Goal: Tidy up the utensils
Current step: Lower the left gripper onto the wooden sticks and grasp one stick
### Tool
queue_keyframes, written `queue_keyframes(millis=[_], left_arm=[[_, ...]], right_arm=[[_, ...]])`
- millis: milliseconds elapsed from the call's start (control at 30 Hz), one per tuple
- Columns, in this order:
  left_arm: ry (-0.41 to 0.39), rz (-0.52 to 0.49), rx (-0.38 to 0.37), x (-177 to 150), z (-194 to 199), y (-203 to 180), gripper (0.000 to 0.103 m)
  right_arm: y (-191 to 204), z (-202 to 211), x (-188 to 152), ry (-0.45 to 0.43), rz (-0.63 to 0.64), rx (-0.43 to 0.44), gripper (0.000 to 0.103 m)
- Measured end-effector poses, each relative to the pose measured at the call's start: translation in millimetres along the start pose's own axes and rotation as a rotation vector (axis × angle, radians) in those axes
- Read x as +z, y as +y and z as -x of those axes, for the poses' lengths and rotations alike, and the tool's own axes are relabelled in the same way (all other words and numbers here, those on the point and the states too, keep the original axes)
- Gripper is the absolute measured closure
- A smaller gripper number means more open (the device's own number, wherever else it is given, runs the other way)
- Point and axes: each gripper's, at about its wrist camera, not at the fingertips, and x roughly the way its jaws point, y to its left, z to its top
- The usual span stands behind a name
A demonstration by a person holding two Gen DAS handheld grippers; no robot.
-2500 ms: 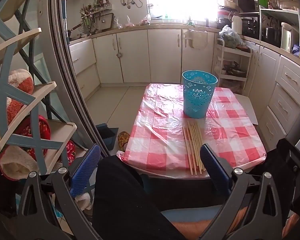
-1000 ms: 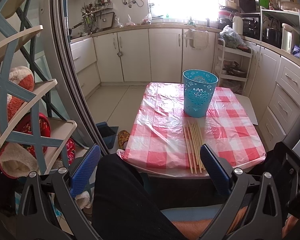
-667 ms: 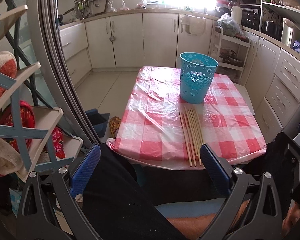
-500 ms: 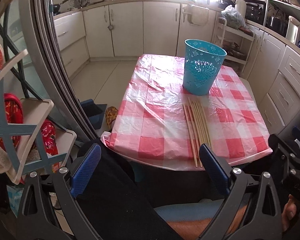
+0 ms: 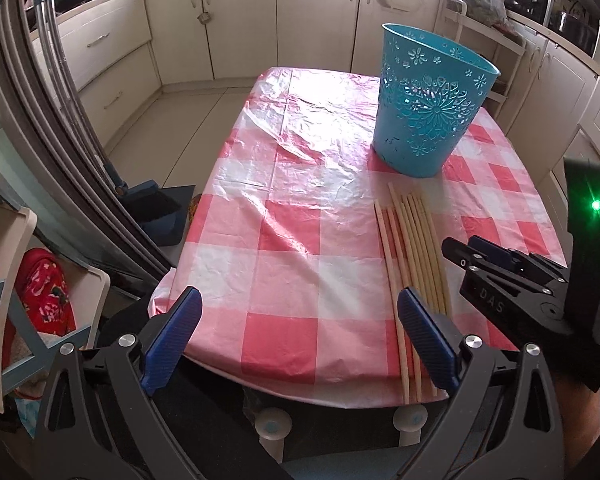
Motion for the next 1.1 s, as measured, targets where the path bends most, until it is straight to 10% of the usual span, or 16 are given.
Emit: queue_keyframes(millis=[300, 1100], left_arm=[[0.047, 0.002, -0.01, 16.5, -39.3, -7.7, 0.009], [0.113, -0.046, 0.015, 45.4, -112.0, -41.5, 0.009]], right_arm=[[-22.9, -18.2, 17.6, 0.015, -0.012, 0.007, 0.092], [-33.0, -28.3, 20.4, 0.025, -0.076, 0.115, 0.092]])
